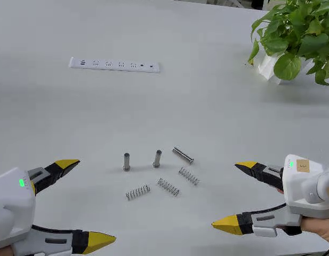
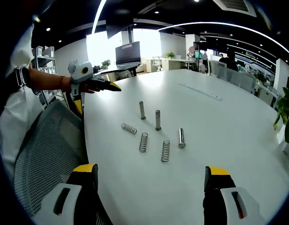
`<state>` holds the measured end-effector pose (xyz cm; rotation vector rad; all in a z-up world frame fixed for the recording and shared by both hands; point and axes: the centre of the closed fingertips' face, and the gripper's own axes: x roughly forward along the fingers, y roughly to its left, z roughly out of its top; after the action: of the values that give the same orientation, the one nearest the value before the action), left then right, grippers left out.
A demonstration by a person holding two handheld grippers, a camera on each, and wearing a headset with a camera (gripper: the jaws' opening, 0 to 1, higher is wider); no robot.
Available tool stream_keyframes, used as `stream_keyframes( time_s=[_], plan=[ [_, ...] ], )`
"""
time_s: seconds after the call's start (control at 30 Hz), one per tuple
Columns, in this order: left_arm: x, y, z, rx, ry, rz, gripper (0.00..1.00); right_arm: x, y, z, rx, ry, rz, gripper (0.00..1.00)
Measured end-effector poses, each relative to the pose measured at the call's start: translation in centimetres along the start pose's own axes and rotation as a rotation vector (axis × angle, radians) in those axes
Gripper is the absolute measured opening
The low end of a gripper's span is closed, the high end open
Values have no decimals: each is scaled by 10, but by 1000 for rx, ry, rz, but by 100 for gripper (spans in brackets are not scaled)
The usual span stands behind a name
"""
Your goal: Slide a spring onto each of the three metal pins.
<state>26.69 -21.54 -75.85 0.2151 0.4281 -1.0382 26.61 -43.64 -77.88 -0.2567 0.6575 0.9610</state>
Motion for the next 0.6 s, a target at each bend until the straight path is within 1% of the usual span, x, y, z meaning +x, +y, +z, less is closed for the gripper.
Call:
stream_keyframes(
  time_s=[0.17,0.33,0.6],
  plan=[
    [1,-1,1,-1,-2,-2,99,2,-1,2,-8,8,6,93],
    [2,0,1,-3,-3,-6,99,4,-5,7,-14,16,12,92],
    [4,1,4,-3,-10,-9,99,11,-11,24,-39,20,28,91]
  ],
)
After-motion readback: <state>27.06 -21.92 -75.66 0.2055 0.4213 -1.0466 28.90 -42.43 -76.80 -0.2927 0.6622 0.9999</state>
